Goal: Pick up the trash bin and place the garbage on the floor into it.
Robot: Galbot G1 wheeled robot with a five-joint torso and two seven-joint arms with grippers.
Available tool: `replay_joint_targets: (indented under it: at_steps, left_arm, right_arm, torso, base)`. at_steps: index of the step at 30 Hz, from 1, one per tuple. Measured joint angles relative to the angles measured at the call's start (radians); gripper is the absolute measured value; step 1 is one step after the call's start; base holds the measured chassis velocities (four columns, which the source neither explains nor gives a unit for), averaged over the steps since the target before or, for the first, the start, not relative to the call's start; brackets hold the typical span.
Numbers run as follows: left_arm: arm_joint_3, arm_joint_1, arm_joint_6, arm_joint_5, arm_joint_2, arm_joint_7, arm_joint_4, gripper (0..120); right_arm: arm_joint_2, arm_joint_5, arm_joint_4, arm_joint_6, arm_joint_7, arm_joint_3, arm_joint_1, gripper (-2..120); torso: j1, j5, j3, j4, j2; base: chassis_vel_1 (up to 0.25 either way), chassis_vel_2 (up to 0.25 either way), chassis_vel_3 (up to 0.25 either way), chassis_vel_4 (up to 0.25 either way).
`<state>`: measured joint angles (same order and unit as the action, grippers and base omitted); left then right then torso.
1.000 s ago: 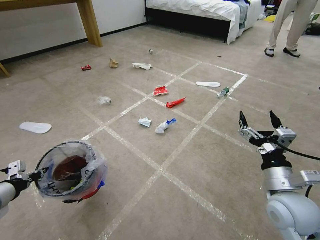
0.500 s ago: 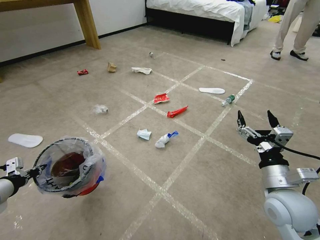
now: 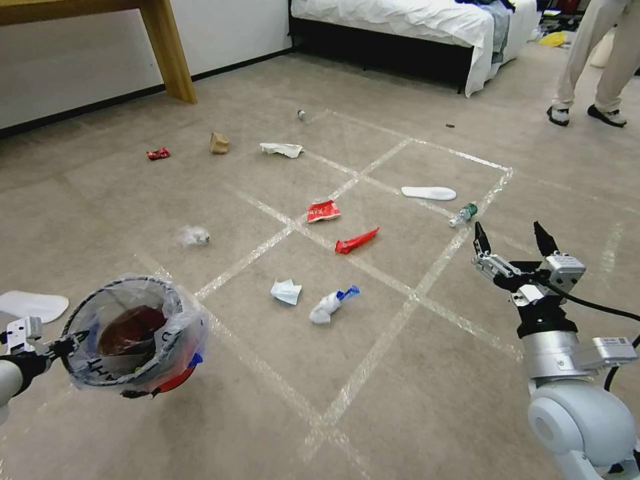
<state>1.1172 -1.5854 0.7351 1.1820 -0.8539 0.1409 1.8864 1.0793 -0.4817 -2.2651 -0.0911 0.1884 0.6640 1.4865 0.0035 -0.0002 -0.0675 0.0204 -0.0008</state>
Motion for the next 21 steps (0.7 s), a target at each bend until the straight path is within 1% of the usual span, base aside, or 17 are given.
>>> replay_joint_targets:
  at_steps: [7,10,14,21]
  left_arm:
    - [0.015,-0.014,0.0,0.001,-0.006,-0.002,0.01,1]
    - [0.016,-0.018,0.0,0.0,-0.01,-0.004,0.01,1]
    - [0.018,-0.02,0.0,-0.002,-0.012,-0.006,0.01,1]
    - [0.02,-0.015,0.0,-0.003,-0.012,-0.008,0.006,1]
  right_arm:
    - [-0.002,0.0,-0.005,0.0,0.001,0.001,0.005,100]
    - [-0.002,0.0,-0.005,0.0,0.001,-0.002,0.004,100]
    - [-0.002,0.0,-0.003,0.0,0.003,-0.006,0.001,100]
    - [-0.007,-0.001,0.007,0.006,0.011,-0.017,-0.012,100]
  torso:
    - [0.0,0.0002,0.0,-0.0001,0.0]
    - [0.0,-0.0003,0.0,0.0,0.0]
    - [0.0,0.0,0.0,-0.0001,0.0]
    - [0.0,0.0,0.0,0.0,0.0]
  base:
    - [-0.15,0.16,0.163,-0.154]
    - [-0.167,0.155,0.172,-0.151]
    - [-0.169,0.158,0.167,-0.16]
    - [-0.117,0.127,0.116,-0.121]
